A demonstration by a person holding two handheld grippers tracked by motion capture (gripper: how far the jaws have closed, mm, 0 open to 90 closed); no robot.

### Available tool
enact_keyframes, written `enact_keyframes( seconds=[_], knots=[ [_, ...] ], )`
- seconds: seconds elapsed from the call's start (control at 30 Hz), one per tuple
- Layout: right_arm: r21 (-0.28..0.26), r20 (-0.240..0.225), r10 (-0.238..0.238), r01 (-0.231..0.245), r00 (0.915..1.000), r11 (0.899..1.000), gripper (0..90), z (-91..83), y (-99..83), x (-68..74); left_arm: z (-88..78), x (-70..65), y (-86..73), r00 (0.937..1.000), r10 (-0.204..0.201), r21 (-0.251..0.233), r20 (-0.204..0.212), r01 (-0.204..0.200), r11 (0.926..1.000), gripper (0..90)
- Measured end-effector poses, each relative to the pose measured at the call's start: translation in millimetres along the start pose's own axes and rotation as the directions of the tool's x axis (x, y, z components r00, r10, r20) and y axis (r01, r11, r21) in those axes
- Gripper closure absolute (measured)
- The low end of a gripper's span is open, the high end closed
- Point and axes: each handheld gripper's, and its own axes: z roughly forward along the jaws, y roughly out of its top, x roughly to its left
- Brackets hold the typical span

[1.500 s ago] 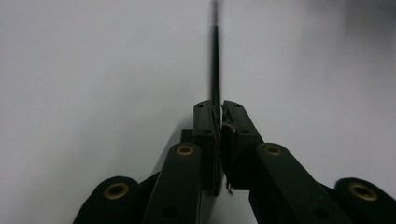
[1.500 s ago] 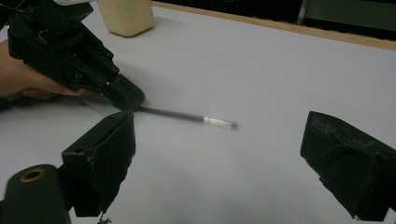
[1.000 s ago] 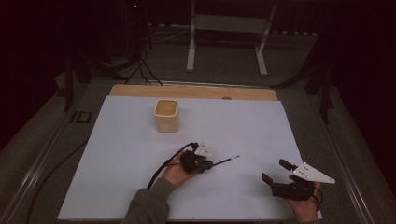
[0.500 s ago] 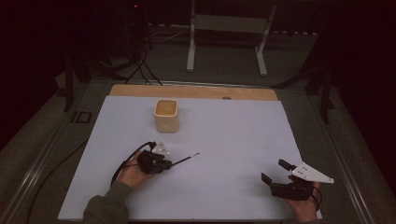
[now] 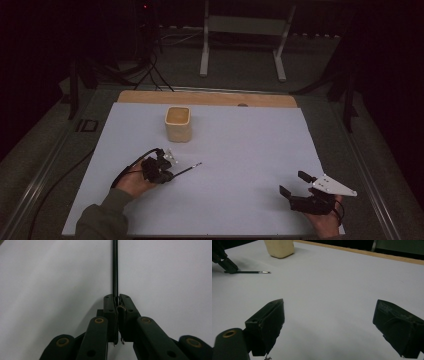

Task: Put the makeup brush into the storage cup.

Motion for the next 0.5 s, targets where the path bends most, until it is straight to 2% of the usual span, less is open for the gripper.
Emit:
enact_keyframes(
  seconds=[0.2, 0.5],
  knots=[
    [0.001, -0.001, -0.002, 0.002, 1.0, 1.0, 10.4, 0.1, 0.1, 0.2, 4.6, 1.6, 18.5, 0.9999, 0.011, 0.037, 0.005, -0.011, 0.9993, 75.7],
    [0.001, -0.003, -0.002, 0.002, 1.0, 1.0, 10.3, 0.0, -0.1, -0.1, 11.5, 7.9, 46.3, 0.9998, 0.007, 0.091, 0.021, -0.009, 0.9959, 76.2]
  ],
)
